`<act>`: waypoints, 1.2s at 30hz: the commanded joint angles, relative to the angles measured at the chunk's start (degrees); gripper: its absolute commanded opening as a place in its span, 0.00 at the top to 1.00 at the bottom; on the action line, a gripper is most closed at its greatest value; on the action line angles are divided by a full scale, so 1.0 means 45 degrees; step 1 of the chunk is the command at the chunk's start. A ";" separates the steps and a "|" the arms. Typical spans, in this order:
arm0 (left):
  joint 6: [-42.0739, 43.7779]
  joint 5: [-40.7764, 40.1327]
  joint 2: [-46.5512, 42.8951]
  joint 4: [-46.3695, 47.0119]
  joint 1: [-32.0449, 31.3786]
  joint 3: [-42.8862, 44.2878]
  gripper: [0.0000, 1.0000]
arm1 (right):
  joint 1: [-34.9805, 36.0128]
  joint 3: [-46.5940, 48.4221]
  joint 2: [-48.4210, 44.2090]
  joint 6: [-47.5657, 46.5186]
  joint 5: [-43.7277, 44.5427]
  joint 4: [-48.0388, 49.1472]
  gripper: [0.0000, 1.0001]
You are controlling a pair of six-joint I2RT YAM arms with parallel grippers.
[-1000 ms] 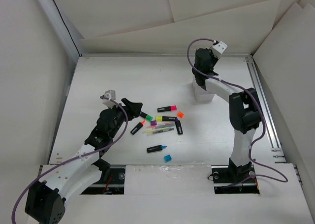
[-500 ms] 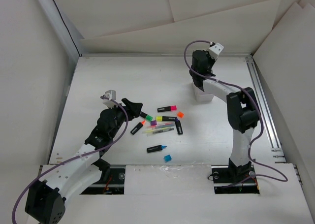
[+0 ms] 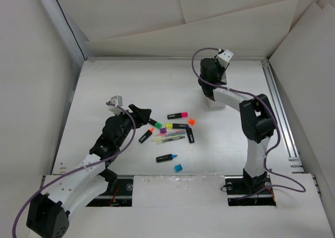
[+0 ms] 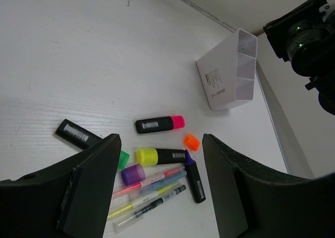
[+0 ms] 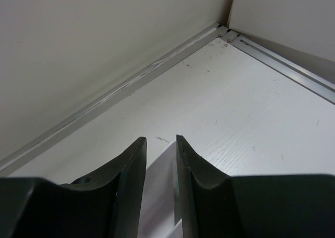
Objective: Sort the stationery into containers
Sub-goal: Place the pen at the center of the board.
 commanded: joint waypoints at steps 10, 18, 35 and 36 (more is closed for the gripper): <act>0.0138 -0.0032 -0.0070 0.0415 0.0061 0.0155 0.40 | 0.2005 -0.1669 -0.4269 0.1817 -0.3623 -0.2696 1.00; 0.0138 -0.0616 -0.0226 0.0123 0.0061 0.0272 0.40 | 0.4155 -0.4285 -0.6537 0.2230 -1.1876 -0.4574 1.00; -0.0114 -0.2317 -0.0343 -0.0834 0.0061 0.0506 0.40 | 0.7341 -0.6689 -0.7143 0.2445 -1.0885 -0.5007 1.00; -0.0115 -0.2453 -0.0343 -0.0951 0.0061 0.0506 0.38 | 0.7341 -0.6264 -0.6582 0.2581 -1.0885 -0.5510 1.00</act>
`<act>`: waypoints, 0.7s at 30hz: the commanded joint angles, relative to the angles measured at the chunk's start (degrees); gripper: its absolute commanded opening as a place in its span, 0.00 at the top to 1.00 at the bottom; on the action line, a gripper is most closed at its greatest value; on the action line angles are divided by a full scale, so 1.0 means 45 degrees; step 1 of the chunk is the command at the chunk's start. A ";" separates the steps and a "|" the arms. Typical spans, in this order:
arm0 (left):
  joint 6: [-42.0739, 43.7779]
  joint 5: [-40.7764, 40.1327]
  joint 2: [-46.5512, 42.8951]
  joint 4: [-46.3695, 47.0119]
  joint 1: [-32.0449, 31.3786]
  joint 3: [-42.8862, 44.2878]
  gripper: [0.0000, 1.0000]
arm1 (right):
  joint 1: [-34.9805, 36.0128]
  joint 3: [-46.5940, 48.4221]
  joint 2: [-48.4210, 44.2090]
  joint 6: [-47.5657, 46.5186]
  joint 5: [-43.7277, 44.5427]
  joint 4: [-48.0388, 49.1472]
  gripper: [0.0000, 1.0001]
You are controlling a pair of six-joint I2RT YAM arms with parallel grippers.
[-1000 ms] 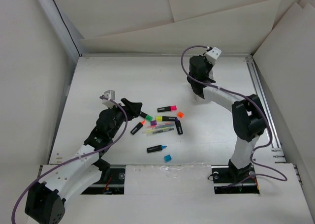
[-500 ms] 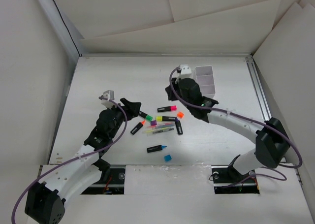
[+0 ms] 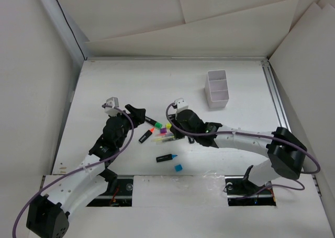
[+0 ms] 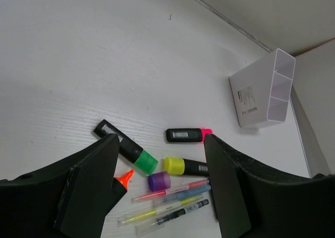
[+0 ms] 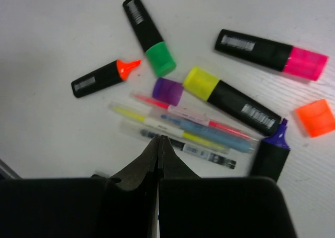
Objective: Sort the stationery into containers
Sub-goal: Place the pen at the center of the board.
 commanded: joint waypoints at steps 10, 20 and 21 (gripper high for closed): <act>-0.0218 -0.1774 -0.0545 -0.0631 0.0061 0.0617 0.35 | 0.1200 0.1398 0.1507 -0.1270 0.0525 -0.0111 0.57; -0.0335 -0.1365 -0.0191 -0.0479 0.0061 0.0755 0.35 | 0.1200 0.1985 0.2697 -0.1896 -0.0665 -0.0677 0.53; -0.0335 -0.1365 -0.0193 -0.0478 0.0061 0.0755 0.35 | 0.1200 0.2140 0.2873 -0.2012 -0.0666 -0.0851 0.53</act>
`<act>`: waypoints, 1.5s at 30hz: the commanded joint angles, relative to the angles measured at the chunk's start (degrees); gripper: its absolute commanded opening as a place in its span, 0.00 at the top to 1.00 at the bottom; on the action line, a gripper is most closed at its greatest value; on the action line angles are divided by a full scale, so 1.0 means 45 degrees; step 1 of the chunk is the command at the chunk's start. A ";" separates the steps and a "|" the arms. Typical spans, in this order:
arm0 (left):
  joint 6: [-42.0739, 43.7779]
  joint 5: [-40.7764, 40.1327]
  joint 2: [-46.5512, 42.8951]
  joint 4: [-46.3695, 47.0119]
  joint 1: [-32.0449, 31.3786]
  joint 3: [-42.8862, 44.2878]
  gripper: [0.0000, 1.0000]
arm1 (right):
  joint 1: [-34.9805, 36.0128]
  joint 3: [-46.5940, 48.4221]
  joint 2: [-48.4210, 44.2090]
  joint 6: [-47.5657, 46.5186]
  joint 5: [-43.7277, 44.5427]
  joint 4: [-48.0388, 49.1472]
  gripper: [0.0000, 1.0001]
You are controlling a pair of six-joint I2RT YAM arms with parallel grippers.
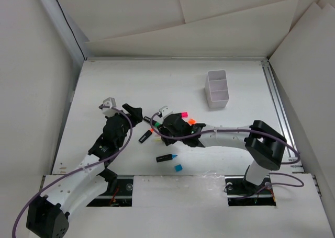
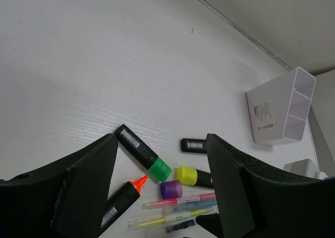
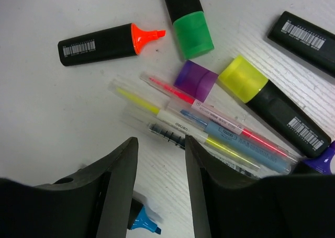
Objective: Sort the stationery into containers
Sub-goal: Place the pen at the center of the board.
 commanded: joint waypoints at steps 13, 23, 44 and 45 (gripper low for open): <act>0.0025 0.0307 -0.0520 0.0558 0.0061 0.0317 0.35 | 0.0020 0.1109 0.1170 -0.0665 -0.0434 -0.0681 0.50; 0.0025 0.0423 -0.0520 0.0558 0.0061 0.0317 0.35 | 0.0020 0.0699 0.1053 -0.0293 -0.0746 -0.0681 0.50; 0.0025 0.0307 -0.0774 0.0422 0.0061 0.0317 0.35 | 0.0020 0.0426 0.1150 -0.0059 -0.1508 -0.0914 0.42; 0.0025 0.0307 -0.0890 0.0422 0.0061 0.0317 0.35 | 0.0020 0.0426 0.1034 -0.0059 -0.1508 -0.0915 0.42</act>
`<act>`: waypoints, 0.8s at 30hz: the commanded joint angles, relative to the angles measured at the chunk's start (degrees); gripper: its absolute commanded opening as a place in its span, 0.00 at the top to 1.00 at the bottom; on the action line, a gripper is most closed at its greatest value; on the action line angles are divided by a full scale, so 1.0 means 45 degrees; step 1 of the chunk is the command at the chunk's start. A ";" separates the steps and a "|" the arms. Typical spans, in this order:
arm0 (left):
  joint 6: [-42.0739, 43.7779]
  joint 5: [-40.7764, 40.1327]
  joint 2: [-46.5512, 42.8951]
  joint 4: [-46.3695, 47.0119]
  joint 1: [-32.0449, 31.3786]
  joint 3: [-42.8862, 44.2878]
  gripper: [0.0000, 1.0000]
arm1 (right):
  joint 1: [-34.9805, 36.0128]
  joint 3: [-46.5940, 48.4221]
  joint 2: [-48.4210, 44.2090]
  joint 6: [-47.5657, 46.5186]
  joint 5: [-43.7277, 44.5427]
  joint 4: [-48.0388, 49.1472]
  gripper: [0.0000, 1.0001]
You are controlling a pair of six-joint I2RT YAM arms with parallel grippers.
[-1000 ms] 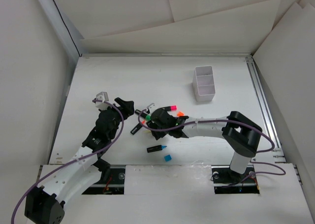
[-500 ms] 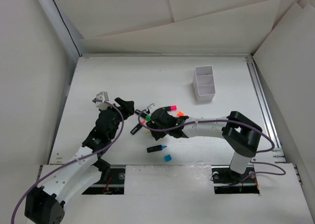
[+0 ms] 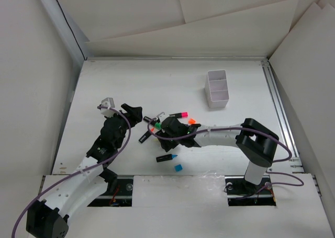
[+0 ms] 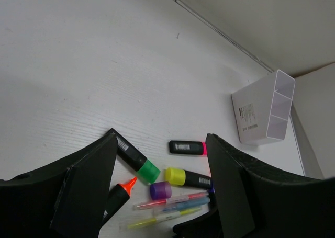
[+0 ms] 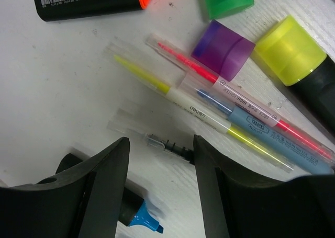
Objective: Sort the stationery into containers
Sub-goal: Place the pen at the center of the board.
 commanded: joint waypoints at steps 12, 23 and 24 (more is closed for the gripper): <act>0.0030 -0.0023 -0.0402 0.0320 0.0061 0.0317 0.35 | 0.0020 -0.0177 -0.0230 0.0458 0.0028 -0.0187 0.53; 0.0030 -0.0023 -0.0402 0.0436 0.0061 0.0200 0.35 | 0.0020 -0.0411 -0.0367 0.0710 0.0964 -0.0129 0.65; 0.0030 -0.0023 -0.0402 0.0437 0.0061 0.0200 0.35 | 0.0020 -0.0412 -0.0483 0.0712 0.1101 -0.0129 0.65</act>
